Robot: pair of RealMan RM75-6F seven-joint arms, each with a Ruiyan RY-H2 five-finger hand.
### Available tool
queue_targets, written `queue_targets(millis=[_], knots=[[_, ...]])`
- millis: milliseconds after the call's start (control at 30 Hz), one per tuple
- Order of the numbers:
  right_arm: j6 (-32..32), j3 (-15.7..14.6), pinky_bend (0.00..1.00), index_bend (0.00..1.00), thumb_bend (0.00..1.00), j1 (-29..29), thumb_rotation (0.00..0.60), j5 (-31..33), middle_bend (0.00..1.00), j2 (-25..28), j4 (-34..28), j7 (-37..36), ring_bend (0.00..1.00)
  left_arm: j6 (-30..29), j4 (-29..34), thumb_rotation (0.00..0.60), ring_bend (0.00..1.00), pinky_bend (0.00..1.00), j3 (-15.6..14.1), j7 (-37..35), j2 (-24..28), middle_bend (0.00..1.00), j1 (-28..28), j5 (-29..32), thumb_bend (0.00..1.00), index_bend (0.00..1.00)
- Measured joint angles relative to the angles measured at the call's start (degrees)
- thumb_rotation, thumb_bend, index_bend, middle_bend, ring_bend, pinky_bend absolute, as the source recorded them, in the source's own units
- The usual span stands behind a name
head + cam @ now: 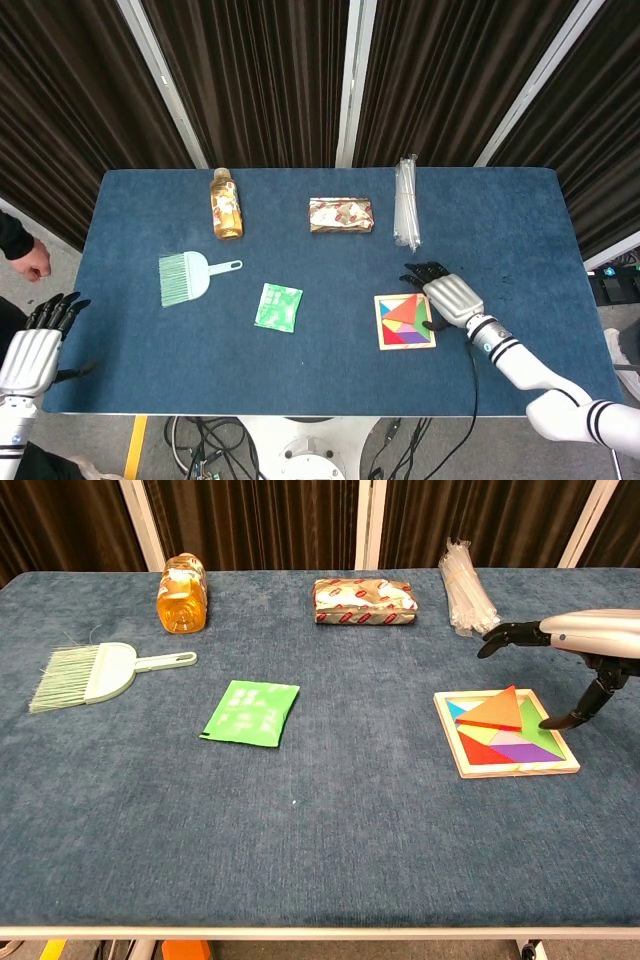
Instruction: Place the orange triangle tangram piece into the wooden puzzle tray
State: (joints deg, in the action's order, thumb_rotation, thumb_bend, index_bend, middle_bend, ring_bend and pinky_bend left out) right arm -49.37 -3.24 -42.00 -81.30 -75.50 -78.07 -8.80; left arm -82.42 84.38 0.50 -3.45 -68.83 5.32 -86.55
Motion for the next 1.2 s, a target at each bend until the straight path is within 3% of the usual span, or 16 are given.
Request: queue_targets(millis=[200,1200], knots=[[-0.2,0.6,0.0,0.19,0.14,0.5,0.6,-1.9,0.0,-0.3,0.7,-3.2,0.0,0.0,-0.1,0.6,0.02,0.12,0.0,-0.2,0.0,0.08,0.0,0.1,0.0,0.16],[3.4,1.8,0.0,0.35,0.15,0.8,0.6,-2.8,0.0,-1.0,0.4,-2.6,0.0,0.2,-0.7,0.6,0.02,0.12,-0.2,-0.9,-0.3,0.08,0.0,0.2,0.0,0.16]])
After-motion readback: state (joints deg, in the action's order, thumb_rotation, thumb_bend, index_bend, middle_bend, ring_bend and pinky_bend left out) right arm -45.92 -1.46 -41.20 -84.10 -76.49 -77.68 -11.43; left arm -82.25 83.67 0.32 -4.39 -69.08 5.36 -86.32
